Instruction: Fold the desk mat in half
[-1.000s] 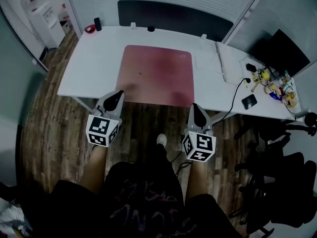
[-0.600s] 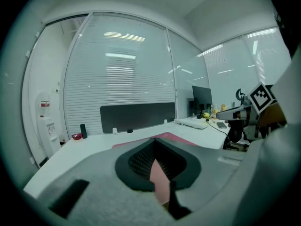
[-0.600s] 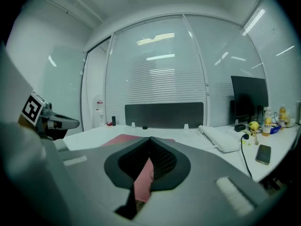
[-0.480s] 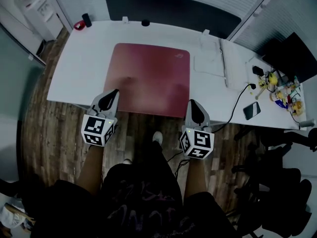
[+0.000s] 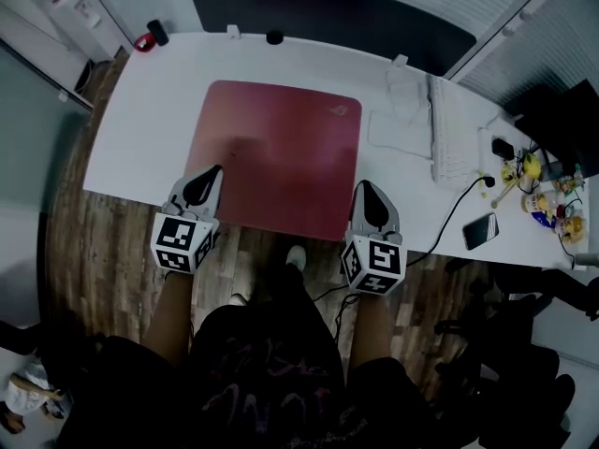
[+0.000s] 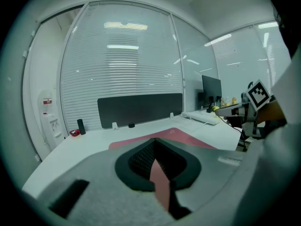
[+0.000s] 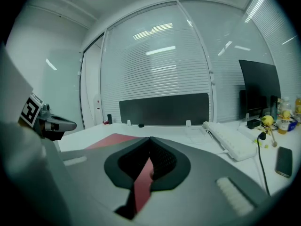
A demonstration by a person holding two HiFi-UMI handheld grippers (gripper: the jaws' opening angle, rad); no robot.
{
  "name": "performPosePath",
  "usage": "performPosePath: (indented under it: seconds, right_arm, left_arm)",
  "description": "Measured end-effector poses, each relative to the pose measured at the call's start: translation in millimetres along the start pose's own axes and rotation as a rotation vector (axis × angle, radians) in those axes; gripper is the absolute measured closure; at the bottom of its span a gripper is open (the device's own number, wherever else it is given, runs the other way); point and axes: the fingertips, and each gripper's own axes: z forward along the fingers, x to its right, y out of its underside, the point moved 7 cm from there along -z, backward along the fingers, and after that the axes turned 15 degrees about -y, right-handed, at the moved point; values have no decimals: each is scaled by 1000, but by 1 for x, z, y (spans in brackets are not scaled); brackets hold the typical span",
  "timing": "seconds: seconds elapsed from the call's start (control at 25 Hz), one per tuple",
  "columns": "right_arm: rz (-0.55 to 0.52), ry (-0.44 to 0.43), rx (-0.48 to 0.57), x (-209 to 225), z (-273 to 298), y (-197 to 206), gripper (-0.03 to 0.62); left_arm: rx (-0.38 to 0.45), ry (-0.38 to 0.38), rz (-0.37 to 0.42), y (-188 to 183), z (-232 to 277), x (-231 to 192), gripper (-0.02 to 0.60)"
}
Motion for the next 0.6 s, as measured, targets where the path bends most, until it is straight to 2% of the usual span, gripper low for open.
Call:
performPosePath:
  seconds: [0.32, 0.6]
  right_arm:
    - [10, -43, -3, 35, 21, -10, 585]
    - [-11, -78, -2, 38, 37, -20, 585]
  left_arm:
    - [-15, -46, 17, -16, 24, 7, 581]
    - [3, -75, 4, -24, 26, 3, 581]
